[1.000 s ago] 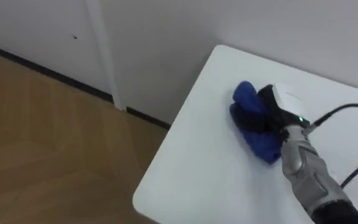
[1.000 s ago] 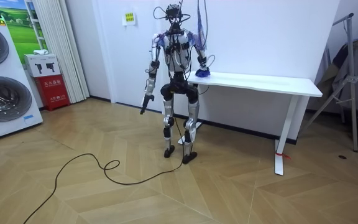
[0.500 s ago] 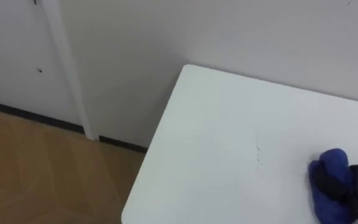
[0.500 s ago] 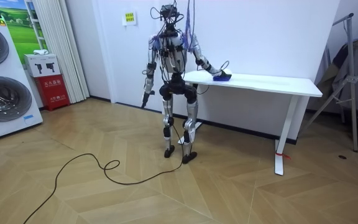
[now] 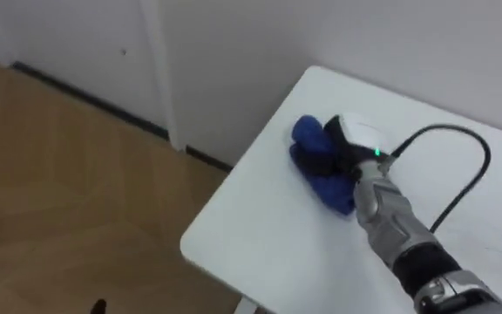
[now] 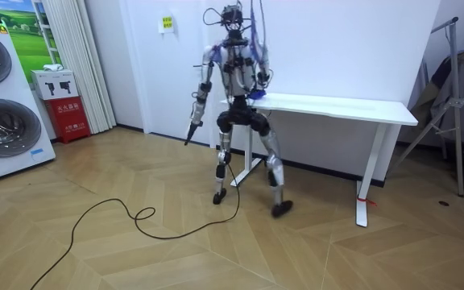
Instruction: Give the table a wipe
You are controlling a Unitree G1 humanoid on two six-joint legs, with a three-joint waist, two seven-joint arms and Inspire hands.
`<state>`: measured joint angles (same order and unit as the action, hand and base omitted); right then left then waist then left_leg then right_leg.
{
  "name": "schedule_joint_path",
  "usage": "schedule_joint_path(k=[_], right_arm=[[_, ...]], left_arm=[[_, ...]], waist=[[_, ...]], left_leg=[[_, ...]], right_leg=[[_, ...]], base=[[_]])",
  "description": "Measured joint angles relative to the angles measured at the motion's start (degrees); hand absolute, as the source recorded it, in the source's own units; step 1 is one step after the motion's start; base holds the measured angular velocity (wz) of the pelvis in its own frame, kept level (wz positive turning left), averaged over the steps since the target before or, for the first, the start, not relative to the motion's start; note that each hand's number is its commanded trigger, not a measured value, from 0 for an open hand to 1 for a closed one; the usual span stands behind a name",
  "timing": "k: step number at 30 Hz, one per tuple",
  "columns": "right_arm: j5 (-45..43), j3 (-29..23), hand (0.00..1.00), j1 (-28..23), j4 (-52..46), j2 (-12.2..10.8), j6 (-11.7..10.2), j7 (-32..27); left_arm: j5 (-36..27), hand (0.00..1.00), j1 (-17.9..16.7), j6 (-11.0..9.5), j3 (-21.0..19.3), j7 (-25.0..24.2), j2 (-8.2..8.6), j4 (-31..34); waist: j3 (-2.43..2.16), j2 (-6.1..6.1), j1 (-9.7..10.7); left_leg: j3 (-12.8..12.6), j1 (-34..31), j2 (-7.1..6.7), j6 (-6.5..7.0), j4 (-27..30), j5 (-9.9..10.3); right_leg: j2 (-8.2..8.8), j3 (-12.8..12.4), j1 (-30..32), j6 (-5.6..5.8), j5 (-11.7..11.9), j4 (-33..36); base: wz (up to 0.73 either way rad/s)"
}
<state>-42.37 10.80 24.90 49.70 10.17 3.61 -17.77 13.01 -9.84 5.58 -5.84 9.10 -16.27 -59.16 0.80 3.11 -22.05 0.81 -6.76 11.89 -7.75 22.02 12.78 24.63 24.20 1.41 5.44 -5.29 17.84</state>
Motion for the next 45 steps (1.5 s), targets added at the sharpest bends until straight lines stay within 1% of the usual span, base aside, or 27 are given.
schedule_joint_path(k=[1,2,3,4,5,6,7,8,10,11,12,13,14,15,16,17,18,20,22,25,28,31,33,37,41,44,45], right_arm=[[0.43,-0.96,1.00,-0.82,-0.09,0.58,-0.67,-0.16],[0.32,-2.02,1.00,-2.80,-1.22,1.90,-1.87,-0.39],[0.51,-3.87,1.00,-5.31,-1.64,2.99,-3.50,-0.83],[0.63,-5.06,1.00,-6.66,-2.06,3.76,-4.09,-0.95],[0.63,-8.06,1.00,-9.50,-2.62,4.90,-4.35,-0.96],[0.66,-10.49,1.00,-12.71,-3.91,6.39,-4.19,-0.96],[0.73,-11.39,1.00,-14.36,-4.87,7.50,-4.01,-0.92],[1.15,-13.12,1.00,-17.29,-5.96,9.59,-3.58,-0.88],[2.31,-15.58,1.00,-19.29,-6.15,10.28,-2.13,-0.96],[2.66,-16.64,1.00,-19.45,-6.46,10.28,-0.69,-0.60],[3.09,-16.63,1.00,-19.21,-8.23,10.28,0.67,0.25],[3.13,-16.42,1.00,-19.17,-9.26,9.94,1.15,0.79],[2.83,-15.61,1.00,-19.04,-12.38,8.60,2.66,1.85],[1.39,-13.64,1.00,-18.02,-14.57,7.04,3.82,2.22],[0.89,-11.99,1.00,-16.94,-15.18,6.24,4.26,2.40],[-0.22,-8.31,1.00,-13.99,-15.42,4.33,4.94,2.81],[-0.31,-3.93,1.00,-10.88,-15.41,2.01,4.69,3.21],[-0.46,-0.87,1.00,-8.66,-15.50,0.40,2.63,3.91],[-0.20,0.04,1.00,-8.07,-15.50,0.30,1.15,4.04],[0.14,-1.28,1.00,-10.56,-15.00,0.93,-1.16,1.27],[-0.23,-5.81,1.00,-15.49,-15.30,1.39,-3.53,-3.58],[-0.32,-8.18,1.00,-21.64,-16.01,1.46,-4.84,-7.14],[-0.26,-7.90,1.00,-25.12,-16.63,1.35,-4.83,-7.71],[-0.28,-6.11,1.00,-25.73,-18.24,0.93,-2.61,-6.74],[-1.20,-0.34,1.00,-24.74,-24.50,1.01,3.67,-2.33],[-2.61,6.91,1.00,-20.41,-26.33,-0.74,5.88,1.32],[-3.79,9.43,1.00,-17.81,-26.33,-1.39,6.24,2.90]], left_arm=[[-0.04,0.00,-0.30,0.40,-0.52,-0.06,-0.48,-0.01],[-0.04,0.00,-1.20,0.51,-2.25,-0.13,-1.25,0.09],[-0.01,0.00,-2.55,0.48,-4.79,-0.09,-1.65,0.33],[-0.11,0.00,-3.11,0.44,-5.76,-0.16,-1.38,0.42],[-0.13,0.00,-4.61,0.33,-6.98,-0.80,-0.54,0.88],[0.00,0.00,-6.15,0.23,-7.56,-1.02,0.00,1.11],[0.02,0.00,-6.87,0.23,-7.54,-1.07,0.34,1.10],[-0.01,0.00,-7.88,0.26,-7.51,-1.14,1.23,1.09],[0.05,0.00,-8.86,0.27,-7.45,-1.15,2.35,1.14],[0.02,0.00,-8.79,0.25,-7.38,-1.18,3.37,1.04],[-0.04,0.00,-8.79,0.19,-7.22,-1.37,4.38,0.97],[-0.07,0.00,-8.34,0.21,-6.77,-1.45,4.62,1.02],[0.02,0.00,-7.48,0.22,-5.15,-1.50,4.66,1.15],[-0.02,0.00,-6.65,0.23,-4.58,-1.48,5.15,1.13],[-0.05,0.00,-6.10,0.24,-4.46,-1.42,5.51,1.02],[-0.33,0.00,-5.25,0.37,-4.49,-1.09,5.86,0.76],[-1.88,0.00,-4.47,0.47,-4.47,-0.63,6.08,0.72],[-4.14,0.00,-2.89,0.40,-3.95,-0.50,6.75,0.96],[-6.38,0.00,-3.24,1.14,-2.77,-0.21,7.05,2.11],[-8.46,0.00,-6.26,3.35,-2.54,1.89,6.99,3.34],[-8.43,0.00,-8.16,3.87,-3.44,2.33,7.06,5.96],[-7.68,0.00,-8.71,2.61,-4.03,3.04,6.91,6.40],[-7.80,0.00,-8.78,2.37,-4.19,3.33,6.17,6.22],[-8.57,0.00,-7.94,2.51,-2.81,3.35,6.60,6.14],[-9.00,0.00,-5.81,2.75,-2.24,3.96,6.65,6.30],[-9.00,0.00,-3.72,2.81,-1.25,4.34,6.77,6.23],[-8.98,0.00,-2.95,2.78,-0.14,4.32,6.78,6.24]], waist=[[-0.10,0.18,0.25],[-0.03,0.36,1.47],[-0.61,0.65,2.62],[-1.05,0.53,3.05],[-0.82,-0.53,5.49],[-1.08,0.18,7.35],[-1.14,0.26,8.33],[-1.14,0.15,10.34],[-0.97,0.34,12.27],[-0.86,0.29,12.38],[-0.81,-1.00,11.88],[-0.77,-1.49,11.76],[-0.57,-1.96,11.23],[-0.43,-2.77,9.90],[-0.60,-2.97,8.86],[-0.34,-3.81,7.00],[-0.55,-3.78,6.84],[-0.40,-3.55,7.12],[-0.45,-3.29,6.94],[-0.51,-2.94,9.31],[-0.30,-2.12,10.78],[-0.37,-1.16,12.25],[-1.62,-0.46,12.13],[-1.68,-0.38,11.73],[-1.61,-0.71,9.10],[-1.40,-0.79,6.94],[-0.83,-0.89,6.19]], left_leg=[[0.28,0.25,1.18,-1.20,-0.27,-0.24],[0.75,1.05,3.52,-3.61,-1.29,-0.88],[0.31,2.29,5.94,-5.58,-2.59,-1.92],[-0.13,2.78,7.71,-5.55,-2.75,-2.48],[-2.38,3.43,10.87,-2.00,-3.30,-5.11],[-5.91,4.34,12.26,0.64,-4.88,-9.24],[-6.66,4.47,12.39,0.54,-4.90,-10.51],[-8.94,4.36,12.34,0.27,-4.23,-11.40],[-11.36,4.40,10.80,-0.01,-2.13,-10.72],[-11.55,4.18,8.84,0.62,1.03,-7.32],[-11.59,3.64,5.92,1.20,4.94,-2.57],[-11.60,3.14,4.14,1.68,6.37,-0.55],[-11.64,2.03,0.08,3.82,7.46,2.24],[-11.72,0.98,-3.94,5.23,6.56,3.15],[-11.79,0.53,-5.75,6.29,5.36,3.32],[-11.59,0.08,-7.84,8.75,3.98,1.98],[-11.65,0.41,-8.20,8.33,2.14,0.98],[-11.20,0.94,-8.98,8.26,-1.61,-1.66],[-9.87,1.24,-9.80,8.20,-5.45,-3.79],[-6.64,1.92,-10.71,8.06,-7.79,-4.58],[-4.81,2.92,-11.44,7.94,-9.42,-5.09],[-3.57,4.48,-11.85,8.02,-9.76,-5.41],[-3.77,5.34,-11.66,8.01,-10.34,-5.21],[-4.90,6.00,-11.36,7.84,-10.23,-4.48],[-6.33,5.76,-10.97,7.93,-10.36,-4.45],[-6.83,5.32,-10.56,7.86,-10.56,-4.50],[-6.73,5.22,-10.51,7.71,-10.63,-4.61]], right_leg=[[-0.62,-0.03,-0.35,0.55,1.16,-1.04],[-2.27,-0.01,-0.25,1.01,2.66,-0.97],[-4.06,0.68,0.35,5.00,1.36,1.59],[-5.50,0.76,0.65,5.85,-1.04,3.39],[-7.76,2.02,0.75,3.30,-3.94,6.62],[-9.05,2.16,0.77,2.07,-6.30,7.76],[-9.72,2.18,0.68,1.31,-7.30,7.80],[-10.98,2.53,0.32,-0.42,-8.43,7.75],[-12.18,2.16,0.10,-2.24,-9.42,7.66],[-12.80,1.07,-0.32,-3.76,-9.47,7.06],[-14.23,-0.22,-0.44,-5.00,-9.13,6.11],[-15.00,-0.85,-0.52,-5.48,-8.92,5.60],[-15.83,-2.35,-0.11,-6.23,-8.96,5.57],[-16.85,-4.39,0.71,-6.98,-8.77,5.56],[-17.42,-5.66,1.08,-7.26,-8.61,5.60],[-18.52,-8.40,2.20,-7.77,-8.33,5.73],[-19.17,-9.48,2.97,-8.21,-8.08,5.06],[-19.55,-9.05,3.57,-9.48,-7.39,2.53],[-19.75,-8.10,3.25,-10.37,-6.87,-0.09],[-19.54,-4.77,0.76,-10.05,-6.62,-2.92],[-19.20,-2.91,-1.51,-6.21,-5.75,-5.19],[-19.19,-1.98,-4.07,-5.25,-5.77,-6.33],[-19.53,-2.19,-5.18,-4.69,-5.80,-7.01],[-19.81,-3.55,-5.43,-4.55,-5.23,-7.02],[-20.19,-4.11,-4.27,-5.44,-4.22,-6.95],[-20.72,-4.89,-3.58,-5.70,-4.06,-7.05],[-20.86,-4.71,-3.35,-5.84,-4.01,-7.16]], base=[[0.52],[0.28],[0.16],[0.12],[0.08],[0.12],[0.00],[0.00],[-0.26],[-0.81],[-0.88],[-0.85],[-0.84],[-0.93],[-1.19],[-1.03],[-0.75],[0.20],[0.49],[0.57],[0.43],[0.23],[-0.09],[-0.26],[-0.21],[-0.10],[0.11]])
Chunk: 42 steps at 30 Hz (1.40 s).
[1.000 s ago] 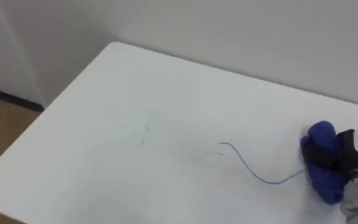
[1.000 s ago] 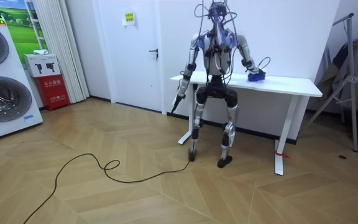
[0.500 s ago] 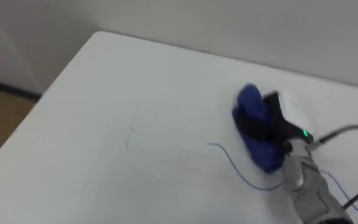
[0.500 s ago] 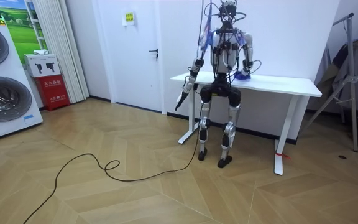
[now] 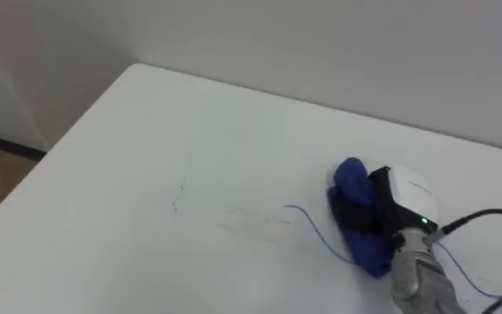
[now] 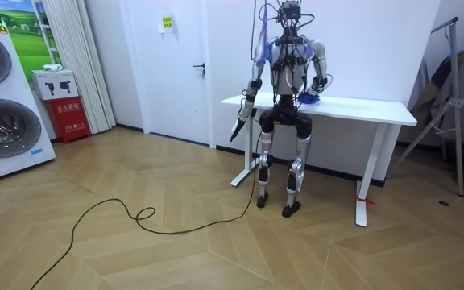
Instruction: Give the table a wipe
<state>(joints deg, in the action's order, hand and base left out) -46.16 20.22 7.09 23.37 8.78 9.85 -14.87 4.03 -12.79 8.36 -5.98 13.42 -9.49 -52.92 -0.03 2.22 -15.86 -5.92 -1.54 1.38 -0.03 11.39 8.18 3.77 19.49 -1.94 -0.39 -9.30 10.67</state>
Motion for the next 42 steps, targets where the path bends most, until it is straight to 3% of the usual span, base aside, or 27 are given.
schedule_joint_path(k=[5,7,10,12,14,19,22,23,25,27,28,30,31,33,35,38,40,42], right_arm=[[-1.39,8.21,1.00,5.52,-1.80,-1.22,-0.17,2.74],[-1.41,8.49,1.00,5.56,-1.75,-1.88,-0.59,2.72],[-1.46,8.64,1.00,4.85,-1.00,-1.90,-1.27,2.70],[-0.94,8.68,1.00,4.03,0.53,-2.52,-1.88,2.70],[-0.80,8.69,1.00,3.97,1.17,-2.79,-2.35,2.70],[-0.81,8.51,1.00,3.48,2.54,-3.04,-3.16,2.51],[-0.09,6.66,1.00,2.42,3.81,-2.89,-5.96,-0.14],[1.33,5.31,1.00,2.17,6.09,-2.82,-8.33,-2.34],[1.71,2.82,1.00,-0.57,7.32,-2.65,-11.65,-6.07],[1.90,-3.04,1.00,-10.60,4.26,-0.25,-15.30,-15.09],[2.34,-4.85,1.00,-13.86,3.16,0.78,-15.81,-17.68],[5.66,-13.47,1.00,-24.19,1.91,4.12,-17.76,-26.00],[6.09,-15.87,1.00,-26.28,2.19,4.69,-18.05,-27.36],[8.21,-24.08,1.00,-29.13,7.99,5.08,-20.17,-31.86],[10.53,-27.59,1.00,-29.28,11.90,5.45,-20.81,-33.34],[12.89,-28.99,1.00,-29.32,14.45,7.32,-20.94,-33.16],[12.71,-28.83,1.00,-29.06,14.64,7.88,-20.59,-32.37],[12.29,-28.47,1.00,-27.14,13.60,6.91,-17.87,-31.34]], left_arm=[[0.01,0.00,2.09,-0.39,3.42,-0.07,-0.11,0.82],[0.03,0.00,1.97,-0.41,3.36,0.01,-0.28,0.58],[0.48,0.00,1.31,-0.42,3.31,0.15,-0.48,-0.26],[0.46,0.00,1.21,-0.42,3.32,0.69,-0.59,-0.71],[0.44,0.00,1.26,-0.49,3.33,1.08,-0.53,-0.97],[0.54,0.00,1.25,-1.06,2.79,1.49,-0.51,-0.96],[-0.14,0.00,1.17,-1.08,2.35,1.51,-0.21,-0.60],[-0.01,0.00,0.54,-1.07,2.25,1.50,-0.17,-0.63],[0.57,0.00,-0.44,-1.18,0.83,1.51,-0.19,-0.48],[2.98,0.00,-2.29,-1.02,-3.41,2.11,-0.29,-0.66],[3.44,0.00,-3.08,-0.91,-4.53,2.35,-0.31,-0.69],[2.77,0.00,-4.99,-0.70,-9.63,3.01,-0.37,-2.54],[2.65,0.00,-5.62,-0.69,-10.54,3.23,-0.40,-2.57],[2.10,0.00,-6.18,-1.01,-12.93,3.88,-0.69,-2.57],[1.54,0.00,-5.71,-1.85,-13.41,3.87,-0.68,-2.27],[1.62,0.00,-4.10,-2.87,-12.35,3.74,-0.68,-0.25],[1.56,0.00,-3.11,-3.97,-10.92,3.58,-0.91,0.16],[0.65,0.00,-3.03,-4.21,-9.19,3.49,-0.86,0.13]], waist=[[1.90,-0.16,-2.01],[1.83,-0.08,-2.09],[1.35,0.58,-2.77],[0.46,1.57,-3.34],[0.19,2.09,-3.46],[0.26,1.97,-3.28],[0.63,1.14,-2.89],[0.98,0.60,-2.15],[0.84,-0.05,-1.08],[0.74,-0.25,2.10],[0.72,-0.31,2.78],[0.22,-0.70,6.22],[-0.10,-0.77,6.93],[-0.40,-0.78,10.35],[-0.98,-0.71,12.29],[-1.19,-0.48,14.01],[-1.20,-0.47,13.62],[-1.24,-0.41,13.06]], left_leg=[[1.47,-1.59,-0.23,-0.25,0.12,-0.44],[1.54,-2.05,-0.24,-0.24,0.17,-0.46],[1.57,-1.88,-0.20,-0.26,0.26,-0.44],[1.57,-1.76,-0.18,-0.27,0.26,-0.41],[1.56,-1.68,-0.12,-0.28,0.37,-0.27],[1.61,-1.13,-0.05,-0.33,0.71,0.17],[1.92,-1.78,0.13,-0.30,2.36,0.90],[1.99,-1.25,0.01,-0.24,2.50,0.92],[2.01,-0.74,-0.26,-0.08,2.31,0.82],[2.25,-0.12,-0.99,0.56,1.51,0.35],[2.04,0.18,-1.14,0.73,1.01,0.19],[1.30,0.44,-1.32,1.40,0.46,0.37],[1.13,0.63,-1.38,1.53,0.35,0.47],[0.65,1.68,-1.78,1.88,0.29,0.89],[0.67,1.85,-1.90,2.07,0.36,1.15],[0.37,1.73,-2.39,2.56,0.59,1.21],[-0.25,1.86,-2.49,3.01,0.86,1.28],[-1.57,2.70,-2.40,3.27,0.27,1.25]], right_leg=[[-0.07,1.44,0.41,-0.18,-0.03,-0.12],[-0.06,1.57,0.83,-0.18,-0.01,-0.05],[-0.09,1.67,0.93,-0.18,-0.01,-0.08],[-0.12,1.63,0.84,-0.17,-0.01,-0.18],[-0.19,1.46,0.57,-0.18,-0.02,-0.19],[-0.37,1.19,-0.39,-0.16,-0.05,-0.96],[-0.48,1.45,-0.57,-0.16,-0.10,-0.97],[-0.41,1.52,-1.15,-0.11,-0.07,-1.13],[-0.14,1.25,-1.51,0.18,-0.15,-1.18],[0.55,1.95,-2.19,0.97,-0.24,-1.49],[0.69,1.88,-2.26,1.14,-0.14,-1.58],[1.19,1.26,-2.43,1.76,0.16,-1.77],[1.25,0.95,-2.43,1.97,0.20,-1.80],[1.55,0.23,-3.21,2.58,0.32,-1.87],[1.82,-0.35,-3.34,2.89,0.42,-1.78],[2.36,-0.64,-3.27,3.40,0.76,-1.68],[2.45,-1.29,-3.28,3.57,1.13,-1.69],[2.40,-2.55,-3.25,3.47,1.77,-1.78]], base=[[0.17],[0.03],[0.00],[0.00],[0.00],[0.01],[0.05],[0.08],[0.12],[0.15],[0.00],[-0.16],[-0.21],[-0.16],[-0.14],[-0.06],[-0.15],[-0.31]])
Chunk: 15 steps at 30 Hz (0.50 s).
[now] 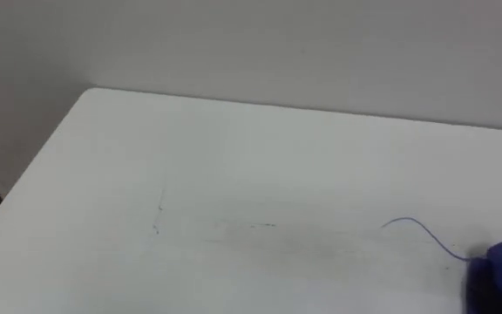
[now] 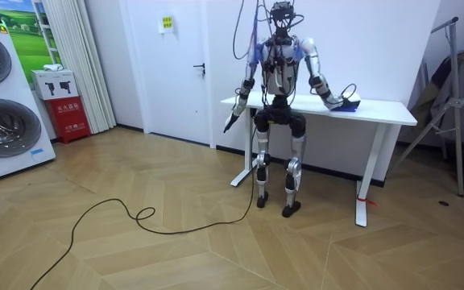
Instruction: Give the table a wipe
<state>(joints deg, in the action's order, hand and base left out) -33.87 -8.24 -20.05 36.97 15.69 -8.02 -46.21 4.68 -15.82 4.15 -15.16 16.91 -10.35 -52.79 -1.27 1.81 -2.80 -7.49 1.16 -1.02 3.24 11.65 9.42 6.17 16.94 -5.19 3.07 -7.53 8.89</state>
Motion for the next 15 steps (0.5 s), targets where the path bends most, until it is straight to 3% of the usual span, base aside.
schedule_joint_path(k=[1,3,4,6,7,8,9,11,13,15], right_arm=[[-0.03,0.20,1.00,0.49,-0.61,-0.32,1.06,0.24],[-0.49,1.68,1.00,2.00,-6.34,-2.91,7.84,3.39],[-1.04,2.61,1.00,2.80,-7.75,-3.47,9.77,4.53],[-6.49,12.79,1.00,8.62,-14.18,-4.89,16.29,12.31],[-8.13,16.52,1.00,10.78,-15.16,-5.10,16.82,14.89],[-11.55,24.18,1.00,16.63,-15.17,-5.97,16.89,19.42],[-13.65,29.89,1.00,22.21,-14.75,-6.91,16.82,23.29],[-15.85,35.37,1.00,28.36,-12.19,-8.94,15.61,27.66],[-17.80,36.45,1.00,29.60,-12.08,-9.29,14.66,31.32],[-17.82,35.28,1.00,26.54,-13.01,-8.85,12.81,30.68]], left_arm=[[-0.90,0.00,0.00,0.02,0.88,0.05,-0.02,-0.09],[-2.95,0.00,0.79,0.30,4.47,0.18,0.61,-1.24],[-2.95,0.00,1.76,0.43,5.46,0.21,0.70,-2.17],[-2.96,0.00,3.90,1.09,9.43,0.23,0.71,-5.81],[-2.92,0.00,4.09,1.32,10.10,0.22,0.73,-6.04],[-2.90,0.00,5.04,1.70,11.32,0.23,0.81,-6.52],[-2.90,0.00,6.39,1.93,12.17,0.23,1.12,-6.65],[-2.74,0.00,7.20,1.97,12.20,0.14,1.73,-6.06],[-2.76,0.00,5.88,2.48,11.82,-0.14,1.65,-3.89],[-2.82,0.00,-0.11,3.62,11.17,-0.11,1.44,-2.14]], waist=[[0.00,0.00,-0.34],[0.06,-0.13,-2.83],[0.07,-0.19,-3.70],[0.28,-0.31,-7.21],[0.34,-0.34,-7.99],[0.62,-0.44,-9.35],[1.46,-0.80,-10.65],[1.84,-0.94,-12.79],[1.81,-0.95,-14.96],[1.72,-0.88,-14.12]], left_leg=[[-0.44,0.12,0.14,0.06,-0.07,0.05],[-2.14,0.33,0.84,-0.03,-0.25,0.20],[-2.88,0.33,1.20,-0.24,-0.25,0.32],[-3.38,0.00,1.96,-0.77,-0.17,0.51],[-3.23,-0.15,2.14,-0.87,-0.12,0.52],[-2.46,-0.71,2.34,-0.83,0.09,0.57],[-0.35,-1.24,2.18,-1.05,0.51,0.41],[1.60,-2.34,1.93,-1.45,1.07,0.10],[3.00,-2.74,1.17,-1.80,0.57,-0.76],[4.58,-1.69,0.29,-1.44,-0.52,-1.33]], right_leg=[[-0.16,-0.48,0.06,-0.06,0.24,-0.03],[-0.69,-1.87,0.84,-0.43,1.30,0.06],[-0.92,-2.22,1.22,-0.57,1.54,0.24],[-1.85,-1.55,2.52,-1.69,2.34,1.00],[-2.09,-1.55,2.77,-1.95,2.50,0.98],[-2.54,-1.52,3.29,-2.27,2.66,0.96],[-2.84,-1.04,3.32,-2.48,2.55,0.95],[-2.79,-0.29,3.96,-2.91,1.21,0.76],[-2.41,0.96,3.85,-3.03,0.29,0.83],[-1.75,3.08,2.19,-2.55,-0.28,0.66]], base=[[-0.44],[-0.52],[-0.66],[-0.65],[-0.38],[0.00],[0.22],[0.68],[0.72],[0.43]])
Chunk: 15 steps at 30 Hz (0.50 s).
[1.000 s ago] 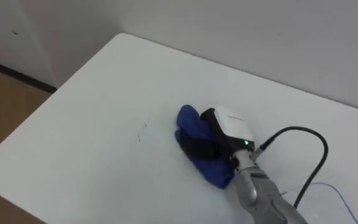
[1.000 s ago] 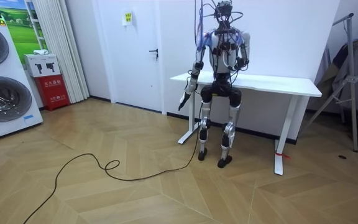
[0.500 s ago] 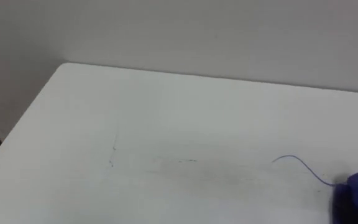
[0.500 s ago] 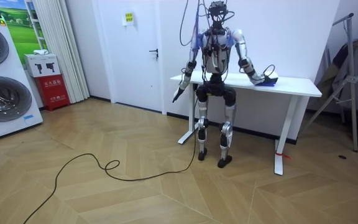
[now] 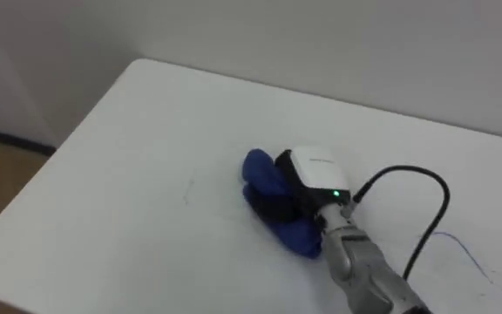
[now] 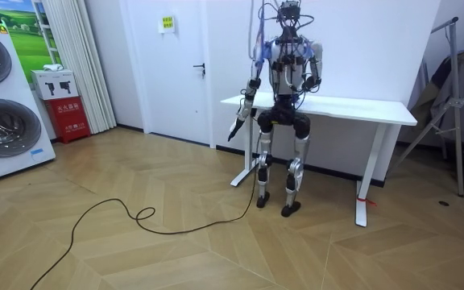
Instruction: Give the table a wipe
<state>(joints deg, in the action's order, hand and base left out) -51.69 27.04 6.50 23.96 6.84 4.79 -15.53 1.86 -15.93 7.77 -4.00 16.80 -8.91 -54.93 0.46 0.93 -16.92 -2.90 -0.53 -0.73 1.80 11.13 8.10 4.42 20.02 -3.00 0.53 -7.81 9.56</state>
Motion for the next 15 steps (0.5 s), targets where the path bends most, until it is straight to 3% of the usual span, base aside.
schedule_joint_path(k=[1,2,5,6,9,11,12,15], right_arm=[[0.02,-0.61,1.00,-0.85,-0.21,0.15,-1.10,-0.79],[0.03,-2.29,1.00,-1.90,-0.10,0.30,-3.07,-2.70],[0.71,-8.34,1.00,-9.91,-0.21,0.67,-7.47,-10.87],[1.46,-11.02,1.00,-13.94,-0.58,1.14,-8.81,-14.05],[5.90,-16.29,1.00,-21.89,0.01,4.41,-11.49,-20.68],[8.44,-19.07,1.00,-23.79,1.65,6.05,-12.60,-22.75],[9.53,-20.16,1.00,-23.46,3.03,6.30,-12.83,-23.21],[11.88,-19.51,1.00,-20.84,5.31,6.24,-12.29,-22.77]], left_arm=[[-0.01,0.00,-0.81,0.57,-0.30,-0.06,0.15,-0.03],[-0.02,0.00,-1.31,1.14,-0.50,-0.19,0.47,-0.15],[2.64,0.00,-1.06,0.85,-4.51,-0.25,0.45,-0.39],[3.56,0.00,-1.14,0.41,-6.62,-0.01,0.00,-0.54],[3.54,0.00,-1.71,-0.83,-9.68,0.90,-0.97,-0.55],[3.63,0.00,-1.54,-1.49,-9.70,1.08,-0.84,-0.27],[3.86,0.00,-0.86,-1.61,-9.61,1.08,-0.79,-0.08],[3.09,0.00,0.06,-1.83,-7.88,1.07,-0.73,1.34]], waist=[[0.16,-0.04,0.32],[0.93,-0.26,1.41],[1.06,-0.47,3.58],[0.55,-0.35,4.52],[-0.20,-0.03,7.10],[-0.52,-0.17,7.77],[-0.59,-0.18,8.76],[-0.70,0.00,8.73]], left_leg=[[0.12,0.19,-0.02,0.04,-0.02,0.03],[0.74,0.15,-0.14,0.12,-0.08,0.03],[1.88,1.08,-0.90,0.51,-0.72,-0.46],[1.59,1.39,-0.95,0.64,-0.82,-0.41],[1.24,2.43,-1.35,1.21,-0.86,0.34],[1.31,2.94,-1.72,1.53,-0.81,0.58],[1.36,2.93,-1.90,1.70,-0.55,0.66],[1.20,2.76,-2.17,2.07,0.11,0.81]], right_leg=[[0.11,0.52,-0.35,0.18,-0.15,-0.15],[0.28,0.99,-0.89,0.27,-0.14,-0.75],[0.83,1.93,-2.22,1.02,-0.46,-1.45],[1.24,1.93,-2.55,1.39,-0.63,-1.62],[1.43,1.98,-3.97,2.38,-0.81,-1.61],[1.49,0.63,-4.19,2.74,-0.55,-1.59],[1.64,0.56,-4.32,2.91,-0.41,-1.58],[1.95,0.58,-4.37,3.20,0.14,-1.57]], base=[[0.32],[0.39],[0.25],[-0.05],[-0.08],[-0.16],[-0.10],[-0.02]])
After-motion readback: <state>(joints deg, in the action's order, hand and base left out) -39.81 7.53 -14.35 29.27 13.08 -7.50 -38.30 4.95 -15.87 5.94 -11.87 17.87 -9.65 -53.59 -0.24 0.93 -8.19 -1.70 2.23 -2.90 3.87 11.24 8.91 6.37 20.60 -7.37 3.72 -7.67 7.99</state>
